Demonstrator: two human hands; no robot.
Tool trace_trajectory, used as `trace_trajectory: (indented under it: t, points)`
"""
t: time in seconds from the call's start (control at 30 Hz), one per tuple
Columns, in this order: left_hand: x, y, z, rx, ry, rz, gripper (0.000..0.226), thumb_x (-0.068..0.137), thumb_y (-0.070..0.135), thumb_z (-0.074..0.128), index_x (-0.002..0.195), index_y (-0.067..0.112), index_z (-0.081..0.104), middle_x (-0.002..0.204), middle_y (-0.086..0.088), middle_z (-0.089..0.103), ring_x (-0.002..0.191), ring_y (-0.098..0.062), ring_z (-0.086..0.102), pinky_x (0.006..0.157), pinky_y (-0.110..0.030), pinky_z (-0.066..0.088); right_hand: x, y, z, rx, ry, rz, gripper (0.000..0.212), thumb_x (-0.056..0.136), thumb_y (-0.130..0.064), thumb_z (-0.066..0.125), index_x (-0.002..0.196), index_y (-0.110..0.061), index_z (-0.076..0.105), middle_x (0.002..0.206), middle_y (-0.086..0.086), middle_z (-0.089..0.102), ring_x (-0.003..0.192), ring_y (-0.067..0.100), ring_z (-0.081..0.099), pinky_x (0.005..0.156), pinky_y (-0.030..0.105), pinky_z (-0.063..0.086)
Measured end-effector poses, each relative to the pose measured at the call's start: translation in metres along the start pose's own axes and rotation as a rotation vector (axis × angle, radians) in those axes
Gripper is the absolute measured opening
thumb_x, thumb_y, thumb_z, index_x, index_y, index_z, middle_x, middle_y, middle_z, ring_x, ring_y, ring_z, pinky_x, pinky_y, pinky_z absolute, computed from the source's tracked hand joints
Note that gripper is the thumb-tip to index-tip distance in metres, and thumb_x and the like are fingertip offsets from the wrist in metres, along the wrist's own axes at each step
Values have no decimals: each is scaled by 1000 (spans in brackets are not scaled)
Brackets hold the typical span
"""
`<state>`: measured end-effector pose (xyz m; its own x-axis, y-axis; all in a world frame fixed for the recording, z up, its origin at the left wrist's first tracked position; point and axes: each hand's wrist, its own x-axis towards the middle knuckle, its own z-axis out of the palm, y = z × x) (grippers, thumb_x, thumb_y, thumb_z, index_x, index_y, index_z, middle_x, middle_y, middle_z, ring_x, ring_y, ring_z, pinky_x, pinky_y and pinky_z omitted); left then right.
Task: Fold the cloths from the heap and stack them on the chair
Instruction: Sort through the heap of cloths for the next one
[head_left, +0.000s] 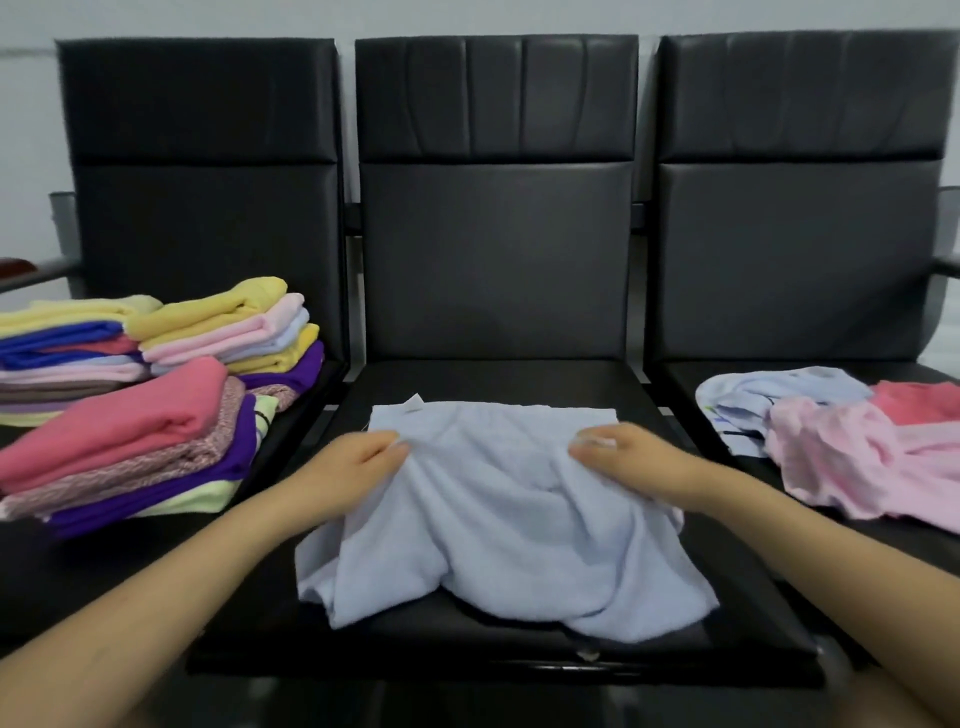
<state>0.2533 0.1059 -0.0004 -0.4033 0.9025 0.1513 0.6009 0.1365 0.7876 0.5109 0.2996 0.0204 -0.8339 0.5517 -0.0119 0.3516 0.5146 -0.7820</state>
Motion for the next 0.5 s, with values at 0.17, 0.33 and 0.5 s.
trace_trajectory:
  t: [0.17,0.33,0.5]
  points:
    - [19,30,-22,-267,340,-70,18,100,34,49,98,25,64,99,6,64,95,-12,58,82,-30,44,6,-34,-32,461,132,5,24,97,-26,53,105,-15,73,98,2,74,92,16,69,80,29,52]
    - [52,30,-39,-505,422,-131,40,81,51,66,101,16,66,97,-6,69,91,-23,64,81,-39,51,34,-29,-52,891,297,76,15,92,-31,61,88,-27,75,92,-1,74,89,15,69,83,33,50]
    - [99,-1,-24,-268,558,-248,12,92,27,62,91,16,64,85,3,60,85,-17,55,70,-28,41,79,8,-36,684,636,297,20,89,-14,64,101,2,67,98,18,69,81,24,62,71,32,51]
